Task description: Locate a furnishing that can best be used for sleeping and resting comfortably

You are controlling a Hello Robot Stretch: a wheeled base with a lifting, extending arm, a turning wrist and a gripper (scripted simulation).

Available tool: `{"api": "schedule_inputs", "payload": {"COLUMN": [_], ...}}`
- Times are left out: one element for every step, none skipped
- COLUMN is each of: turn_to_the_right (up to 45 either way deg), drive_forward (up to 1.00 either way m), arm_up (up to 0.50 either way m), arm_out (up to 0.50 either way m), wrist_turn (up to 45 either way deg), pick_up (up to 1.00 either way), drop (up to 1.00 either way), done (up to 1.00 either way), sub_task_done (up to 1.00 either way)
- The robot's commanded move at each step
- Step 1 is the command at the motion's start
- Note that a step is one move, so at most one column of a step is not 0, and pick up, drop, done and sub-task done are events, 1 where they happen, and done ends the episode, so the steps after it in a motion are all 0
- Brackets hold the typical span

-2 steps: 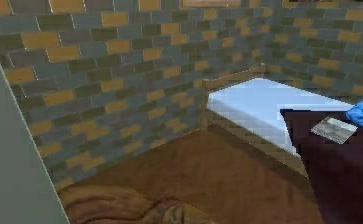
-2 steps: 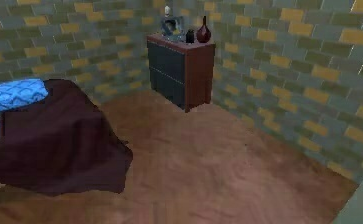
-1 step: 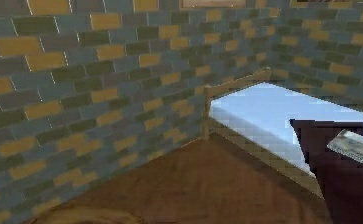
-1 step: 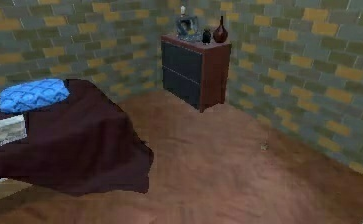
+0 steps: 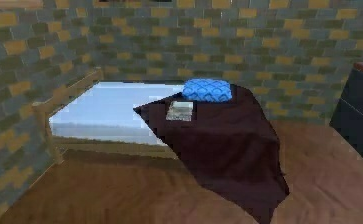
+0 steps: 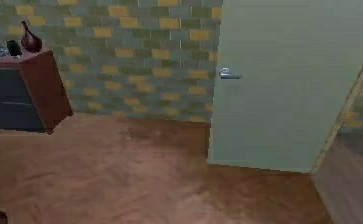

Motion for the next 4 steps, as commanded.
{"api": "schedule_inputs", "payload": {"turn_to_the_right": [45.0, 33.0, 0.0, -45.0], "drive_forward": [0.0, 0.0, 0.15, 0.0], "arm_up": [0.0, 0.0, 0.0, 0.0], "arm_out": [0.0, 0.0, 0.0, 0.0], "wrist_turn": [0.0, 0.0, 0.0, 0.0], "pick_up": [0.0, 0.0, 0.0, 0.0], "drop": [0.0, 0.0, 0.0, 0.0], "done": [0.0, 0.0, 0.0, 0.0], "sub_task_done": [0.0, 0.0, 0.0, 0.0]}}
